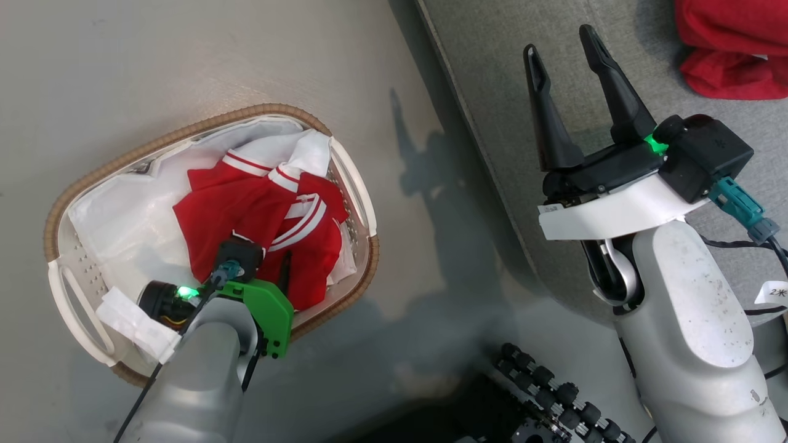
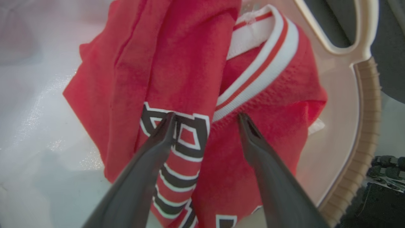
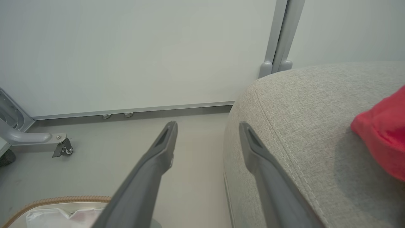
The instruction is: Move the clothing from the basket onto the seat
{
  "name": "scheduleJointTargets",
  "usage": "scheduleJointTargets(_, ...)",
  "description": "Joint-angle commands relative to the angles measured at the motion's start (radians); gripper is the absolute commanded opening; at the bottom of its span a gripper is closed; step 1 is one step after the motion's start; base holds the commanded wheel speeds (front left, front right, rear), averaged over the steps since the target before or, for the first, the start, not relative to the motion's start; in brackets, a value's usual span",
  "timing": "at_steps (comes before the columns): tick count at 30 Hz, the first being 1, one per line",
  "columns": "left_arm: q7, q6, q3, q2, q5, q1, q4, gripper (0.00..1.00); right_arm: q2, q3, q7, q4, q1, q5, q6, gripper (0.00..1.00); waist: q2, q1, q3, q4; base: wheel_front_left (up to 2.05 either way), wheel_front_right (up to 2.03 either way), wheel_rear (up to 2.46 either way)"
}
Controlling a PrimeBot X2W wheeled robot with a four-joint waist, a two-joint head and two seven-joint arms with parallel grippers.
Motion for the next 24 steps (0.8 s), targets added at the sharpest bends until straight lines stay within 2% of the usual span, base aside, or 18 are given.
scheduleJointTargets(1, 0.000, 0.011, 0.003, 0.008, -0.003, -0.019, 0.007, 1.00, -0.001, -0.005, -0.002, -0.005, -0.008, -0.006, -0.001, 1.00, -0.0001, 0.0000, 0.007, 0.005, 0.00, 0.00, 0.00)
scheduleJointTargets(3, 0.000, 0.023, 0.004, 0.008, -0.008, -0.021, 0.014, 1.00, -0.001, -0.006, -0.002, -0.004, -0.010, -0.010, -0.001, 1.00, -0.0001, 0.0000, 0.007, 0.011, 0.00, 0.00, 0.00)
scheduleJointTargets(4, 0.000, 0.026, 0.002, 0.008, -0.009, -0.022, 0.015, 0.78, -0.001, -0.007, -0.002, -0.003, -0.011, -0.012, -0.001, 1.00, -0.0001, 0.0000, 0.006, 0.013, 0.00, 0.00, 0.00)
scheduleJointTargets(5, 0.000, 0.026, -0.004, 0.007, -0.006, -0.024, 0.009, 0.00, -0.001, -0.009, -0.002, -0.003, -0.011, -0.012, -0.001, 1.00, -0.0001, 0.0000, 0.005, 0.016, 0.00, 0.00, 0.00)
scheduleJointTargets(13, 0.000, 0.030, -0.012, 0.006, -0.043, 0.017, -0.057, 0.00, -0.002, -0.016, -0.002, 0.016, 0.001, -0.018, -0.001, 1.00, -0.0001, 0.0000, -0.049, 0.043, 0.00, 0.00, 0.00)
scheduleJointTargets(24, 0.000, 0.040, -0.020, 0.005, -0.085, 0.165, -0.267, 0.00, -0.002, -0.016, -0.001, 0.084, 0.070, -0.028, -0.001, 1.00, -0.0001, 0.0000, -0.259, 0.107, 0.00, 0.00, 0.00)
